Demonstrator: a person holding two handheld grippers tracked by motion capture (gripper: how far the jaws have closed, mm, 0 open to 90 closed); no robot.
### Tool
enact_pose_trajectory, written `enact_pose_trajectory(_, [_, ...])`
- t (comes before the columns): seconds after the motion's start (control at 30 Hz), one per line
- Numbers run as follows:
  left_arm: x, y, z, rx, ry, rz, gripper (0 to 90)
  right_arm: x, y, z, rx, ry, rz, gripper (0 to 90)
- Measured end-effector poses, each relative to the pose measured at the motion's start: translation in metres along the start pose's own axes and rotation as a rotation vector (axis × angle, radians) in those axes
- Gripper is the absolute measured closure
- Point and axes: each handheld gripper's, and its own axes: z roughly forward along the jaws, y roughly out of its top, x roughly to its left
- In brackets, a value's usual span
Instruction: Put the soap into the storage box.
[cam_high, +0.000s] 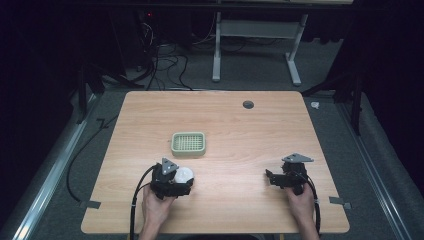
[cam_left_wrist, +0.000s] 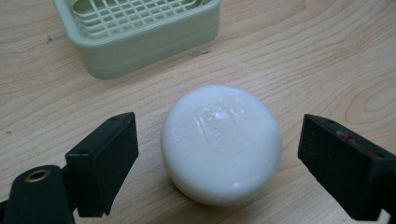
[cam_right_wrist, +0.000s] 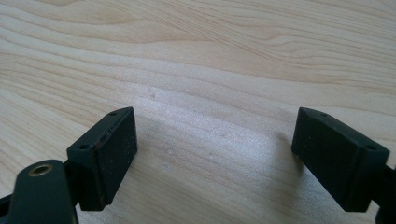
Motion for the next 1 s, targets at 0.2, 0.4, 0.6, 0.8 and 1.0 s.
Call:
enact_pose_trajectory(0.2, [-0.003,0.001,0.011,0.015,-0.007,-0.007,13.1,0.000,0.000,0.000,0.000,-0.001,0.001,15.1])
enact_pose_trajectory(0.4, [-0.005,0.002,0.019,0.030,0.007,-0.003,13.1,0.000,0.000,0.000,-0.001,0.000,0.000,15.1])
enact_pose_trajectory(0.6, [-0.006,0.000,0.025,0.049,0.019,0.008,13.3,0.000,0.000,0.000,-0.001,0.000,0.000,15.1])
enact_pose_trajectory(0.8, [-0.006,-0.002,0.030,0.061,0.028,0.001,14.8,0.000,0.000,0.000,0.000,0.000,0.000,15.1])
enact_pose_trajectory(1.0, [-0.008,-0.004,0.033,0.068,0.037,0.010,15.6,0.000,0.000,0.000,-0.001,0.000,-0.001,15.1])
